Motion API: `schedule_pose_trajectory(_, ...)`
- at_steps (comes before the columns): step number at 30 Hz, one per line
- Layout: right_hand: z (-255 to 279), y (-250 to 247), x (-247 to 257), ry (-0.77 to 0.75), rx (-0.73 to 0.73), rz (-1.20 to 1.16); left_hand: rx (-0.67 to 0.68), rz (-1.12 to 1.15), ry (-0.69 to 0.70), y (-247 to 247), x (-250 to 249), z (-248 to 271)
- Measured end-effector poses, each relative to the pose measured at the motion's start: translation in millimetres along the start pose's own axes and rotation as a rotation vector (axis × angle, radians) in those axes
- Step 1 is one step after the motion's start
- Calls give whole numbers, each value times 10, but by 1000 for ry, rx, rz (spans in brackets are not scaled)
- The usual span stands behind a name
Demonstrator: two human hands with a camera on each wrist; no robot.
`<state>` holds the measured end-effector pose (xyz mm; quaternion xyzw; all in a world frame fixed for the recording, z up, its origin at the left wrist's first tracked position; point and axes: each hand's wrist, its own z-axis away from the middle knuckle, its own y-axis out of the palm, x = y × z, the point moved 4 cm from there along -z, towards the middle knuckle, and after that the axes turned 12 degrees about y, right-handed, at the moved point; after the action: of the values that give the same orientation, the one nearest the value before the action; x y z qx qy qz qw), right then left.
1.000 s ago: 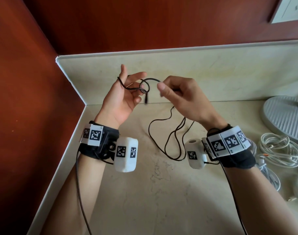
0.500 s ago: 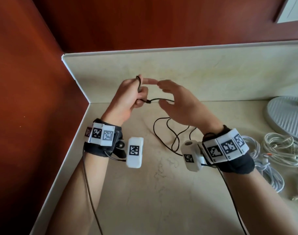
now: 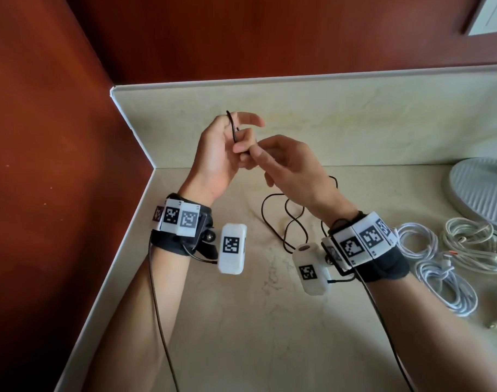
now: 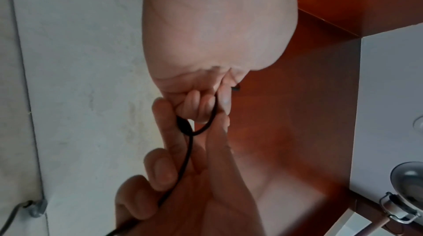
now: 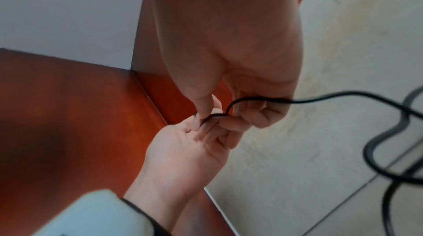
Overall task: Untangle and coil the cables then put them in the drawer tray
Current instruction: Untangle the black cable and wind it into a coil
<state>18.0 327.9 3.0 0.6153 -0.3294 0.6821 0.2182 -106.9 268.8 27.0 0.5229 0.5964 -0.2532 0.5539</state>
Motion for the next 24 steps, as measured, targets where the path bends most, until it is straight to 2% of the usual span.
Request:
schedule_pose_trajectory(4, -35, 8, -94, 92, 25, -208, 2, 30, -27, 6, -11, -12)
schedule_pose_trajectory(8, -47, 37, -189, 241, 21, -331, -48, -246, 17, -57, 28, -39)
schedule_pose_trajectory(12, -102, -97, -160, 166, -192, -194, -217, -264, 57, -222, -24, -68)
schedule_pose_trajectory(14, -109, -223, -131, 120, -239, -94, -297, -193, 8, -336, -43, -83)
schedule_pose_trajectory(15, -110, -282, -122, 106, -257, -42, -290, -191, -28, -371, -43, -81)
schedule_pose_trajectory(18, -125, -423, -129, 103, -344, 267, -130, -414, -90, -359, -20, -57)
schedule_pose_trajectory(20, -110, -426, -138, 150, -308, 544, -28, -588, -73, -277, 7, -33)
schedule_pose_trajectory(22, -108, -374, -157, 168, -182, 602, 70, -619, -41, -147, 40, -1)
schedule_pose_trajectory(24, -108, -296, -154, 133, -74, 517, 157, -613, -14, -6, 61, 30)
